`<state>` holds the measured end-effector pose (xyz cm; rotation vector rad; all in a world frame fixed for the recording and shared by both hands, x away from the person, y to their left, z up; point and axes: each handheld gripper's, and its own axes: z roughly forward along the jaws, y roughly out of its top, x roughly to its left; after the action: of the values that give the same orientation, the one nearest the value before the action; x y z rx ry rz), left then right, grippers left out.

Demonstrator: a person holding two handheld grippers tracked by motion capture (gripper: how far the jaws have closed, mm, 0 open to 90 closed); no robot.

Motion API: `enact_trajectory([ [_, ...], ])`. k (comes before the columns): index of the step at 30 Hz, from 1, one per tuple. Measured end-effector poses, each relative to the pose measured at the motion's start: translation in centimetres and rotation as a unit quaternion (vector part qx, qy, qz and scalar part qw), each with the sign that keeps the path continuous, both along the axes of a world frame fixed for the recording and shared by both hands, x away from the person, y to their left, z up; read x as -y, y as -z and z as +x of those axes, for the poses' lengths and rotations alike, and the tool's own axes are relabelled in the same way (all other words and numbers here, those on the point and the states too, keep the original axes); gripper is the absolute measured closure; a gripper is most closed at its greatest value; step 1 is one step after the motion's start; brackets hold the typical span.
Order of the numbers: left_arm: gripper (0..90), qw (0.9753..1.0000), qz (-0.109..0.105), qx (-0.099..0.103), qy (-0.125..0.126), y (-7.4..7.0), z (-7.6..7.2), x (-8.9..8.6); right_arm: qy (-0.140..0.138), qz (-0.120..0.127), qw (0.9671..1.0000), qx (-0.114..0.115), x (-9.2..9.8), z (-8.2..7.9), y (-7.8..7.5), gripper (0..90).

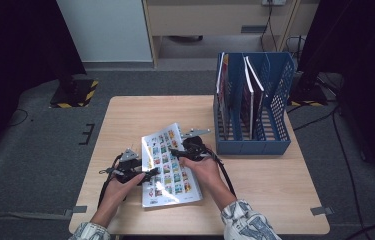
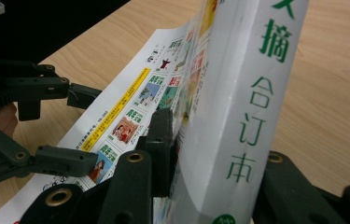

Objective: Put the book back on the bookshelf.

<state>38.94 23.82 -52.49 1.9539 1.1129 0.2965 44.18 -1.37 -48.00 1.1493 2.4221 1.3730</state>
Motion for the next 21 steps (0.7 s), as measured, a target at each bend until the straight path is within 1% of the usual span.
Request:
enact_trajectory([
  [2,20.0,1.0000,0.000,-0.001,0.005,0.0,0.0,0.0,-0.005,-0.003,0.9998,0.020,0.1,-0.2,-0.2,69.5],
  [3,19.6,1.0000,-0.002,-0.001,0.006,0.0,0.0,0.0,-0.006,0.000,0.9995,0.031,0.1,-0.4,-0.3,69.6],
  [4,19.6,1.0000,-0.003,-0.001,0.005,0.0,0.0,0.0,-0.006,0.000,0.9995,0.031,0.1,-0.4,-0.3,69.6],
  [5,18.9,1.0000,-0.002,0.000,0.005,-0.1,0.0,-0.1,-0.007,0.000,0.9994,0.035,0.1,-0.5,-0.4,69.7],
  [7,18.1,0.9999,-0.010,0.005,0.001,-0.2,0.0,-0.4,-0.009,0.002,0.9990,0.043,0.1,-0.7,-0.6,70.0],
  [9,18.0,0.9999,-0.014,0.004,0.000,-0.3,0.0,-0.5,-0.009,0.005,0.9989,0.045,0.2,-0.8,-0.6,70.3],
  [11,18.1,0.9999,-0.012,0.005,0.004,-0.3,0.0,-0.7,-0.008,0.006,0.9989,0.046,0.3,-0.8,-0.6,70.3],
  [16,18.3,0.9999,-0.012,0.005,0.009,-0.2,-0.1,-0.5,-0.006,0.011,0.9983,0.057,0.6,-1.0,-0.7,70.7],
  [17,18.3,0.9999,-0.011,0.000,0.012,-0.2,-0.1,-0.4,-0.006,0.011,0.9983,0.057,0.6,-1.0,-0.7,70.7],
  [19,17.8,0.9998,-0.008,-0.002,0.016,0.0,-0.1,-0.3,-0.003,0.014,0.9978,0.065,0.7,-1.0,-0.9,70.9],
  [20,16.9,0.9998,-0.010,-0.005,0.019,0.1,0.0,-0.2,-0.001,0.017,0.9972,0.073,0.8,-1.0,-1.0,71.0],
  [21,16.2,0.9998,-0.010,-0.005,0.019,0.1,0.0,-0.2,-0.001,0.017,0.9972,0.073,0.8,-1.0,-1.0,71.0],
])
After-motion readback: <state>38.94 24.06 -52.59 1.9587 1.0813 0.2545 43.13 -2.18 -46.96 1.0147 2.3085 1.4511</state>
